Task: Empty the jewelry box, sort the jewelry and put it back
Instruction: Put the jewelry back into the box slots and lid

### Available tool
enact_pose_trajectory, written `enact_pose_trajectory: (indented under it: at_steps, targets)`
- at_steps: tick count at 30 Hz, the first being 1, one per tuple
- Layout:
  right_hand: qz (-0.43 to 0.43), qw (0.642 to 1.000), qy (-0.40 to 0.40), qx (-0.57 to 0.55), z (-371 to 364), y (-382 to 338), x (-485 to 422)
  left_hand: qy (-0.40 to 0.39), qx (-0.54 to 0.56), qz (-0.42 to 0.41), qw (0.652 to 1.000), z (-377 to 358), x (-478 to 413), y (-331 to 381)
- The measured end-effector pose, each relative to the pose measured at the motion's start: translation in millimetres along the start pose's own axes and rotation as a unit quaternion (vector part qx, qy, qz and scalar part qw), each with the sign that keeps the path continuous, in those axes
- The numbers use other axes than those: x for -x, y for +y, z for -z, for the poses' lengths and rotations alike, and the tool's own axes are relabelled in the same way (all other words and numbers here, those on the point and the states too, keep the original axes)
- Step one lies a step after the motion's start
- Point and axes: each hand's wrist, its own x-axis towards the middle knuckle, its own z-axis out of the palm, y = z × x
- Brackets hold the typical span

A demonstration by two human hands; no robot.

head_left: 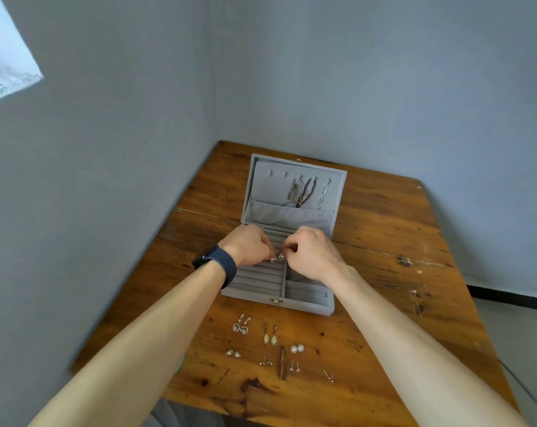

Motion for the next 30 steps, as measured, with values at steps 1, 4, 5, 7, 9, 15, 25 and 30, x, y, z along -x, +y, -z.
enact_pose_trajectory:
  at_steps: [1, 4, 5, 7, 9, 15, 25, 30]
  targets:
    - [-0.004, 1.0, -0.001, -0.005, 1, 0, -1, 0.003, 0.013, 0.0, 1.0, 0, -1, -2]
    - [-0.002, 1.0, -0.007, -0.001, -1, -2, -1, -0.002, 0.048, 0.004, 0.999, 3, -3, -4]
    - [-0.001, 1.0, -0.007, 0.001, -1, -3, -1, -0.006, 0.062, 0.006, 0.998, 4, -3, -4]
    - [-0.029, 0.998, 0.017, -0.053, 2, -2, -3, -0.015, 0.084, 0.007, 0.996, 7, -2, -3]
    - [-0.084, 0.983, 0.063, -0.152, 10, -1, -6, -0.025, 0.091, 0.009, 0.995, 9, -1, -3]
    - [-0.057, 0.99, -0.065, -0.111, 12, -5, 5, -0.009, 0.008, 0.002, 1.0, -1, 1, -3]
    - [-0.051, 0.998, 0.009, -0.034, -12, -9, 12, -0.005, -0.04, 0.026, 0.999, -3, -4, 6]
    - [-0.053, 0.995, 0.053, -0.065, -18, -6, 17, -0.004, 0.01, 0.035, 0.999, 2, -5, 2]
